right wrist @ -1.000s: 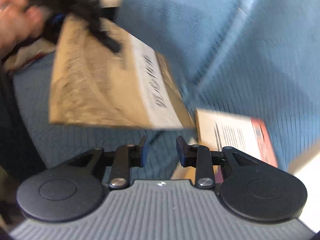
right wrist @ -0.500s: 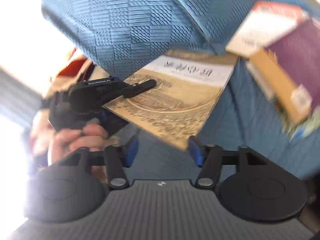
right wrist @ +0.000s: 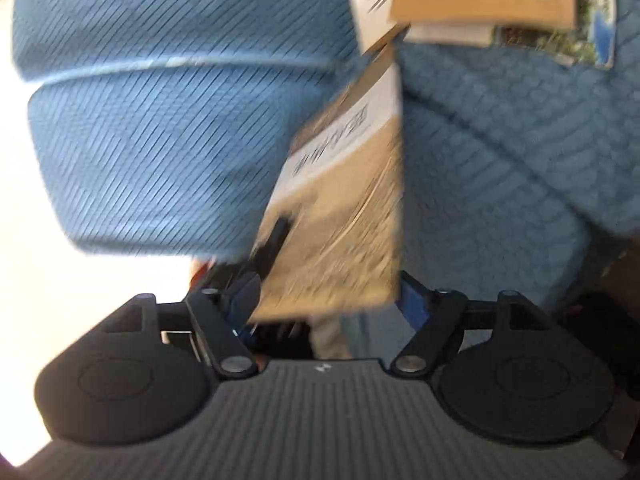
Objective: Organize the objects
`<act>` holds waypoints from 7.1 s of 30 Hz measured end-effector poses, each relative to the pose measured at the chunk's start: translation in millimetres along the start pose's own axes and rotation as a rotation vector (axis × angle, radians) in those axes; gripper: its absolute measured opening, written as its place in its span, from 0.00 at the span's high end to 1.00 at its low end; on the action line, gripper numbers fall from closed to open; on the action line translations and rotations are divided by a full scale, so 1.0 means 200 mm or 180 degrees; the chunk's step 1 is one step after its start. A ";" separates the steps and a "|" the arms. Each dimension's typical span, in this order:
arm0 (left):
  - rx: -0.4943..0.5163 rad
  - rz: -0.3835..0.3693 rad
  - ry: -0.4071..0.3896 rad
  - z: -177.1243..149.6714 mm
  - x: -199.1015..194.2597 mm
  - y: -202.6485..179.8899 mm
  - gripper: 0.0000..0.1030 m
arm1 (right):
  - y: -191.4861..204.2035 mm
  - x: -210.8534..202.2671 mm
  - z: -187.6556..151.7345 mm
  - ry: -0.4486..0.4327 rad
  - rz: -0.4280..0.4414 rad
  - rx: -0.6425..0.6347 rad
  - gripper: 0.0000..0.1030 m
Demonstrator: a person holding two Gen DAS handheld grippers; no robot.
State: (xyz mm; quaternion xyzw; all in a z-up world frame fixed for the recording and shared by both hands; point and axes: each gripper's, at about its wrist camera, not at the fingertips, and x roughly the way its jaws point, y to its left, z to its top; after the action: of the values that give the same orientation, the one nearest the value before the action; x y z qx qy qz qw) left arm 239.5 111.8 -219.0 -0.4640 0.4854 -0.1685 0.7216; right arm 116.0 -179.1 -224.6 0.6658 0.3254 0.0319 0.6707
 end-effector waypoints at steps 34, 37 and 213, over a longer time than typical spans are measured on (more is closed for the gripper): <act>0.0415 0.0358 -0.0491 -0.27 -0.34 -0.06 0.86 | 0.40 -0.08 0.17 0.0758 -0.0163 -0.2238 0.80; 0.0421 0.0423 -0.0458 -0.29 -0.31 -0.02 0.85 | 0.35 -0.06 0.18 0.0788 -0.0173 -0.2299 0.80; 0.1346 0.1412 0.0286 -0.83 0.97 -0.60 0.64 | -0.01 -0.29 1.44 0.0494 -0.1738 -0.3273 0.49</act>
State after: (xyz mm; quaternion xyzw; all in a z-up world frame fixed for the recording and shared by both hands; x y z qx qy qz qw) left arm 213.4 -168.5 -240.2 -0.1785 0.5604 -0.1245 0.7991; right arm 208.3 -458.2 -232.2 0.1428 0.4760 0.0604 0.8657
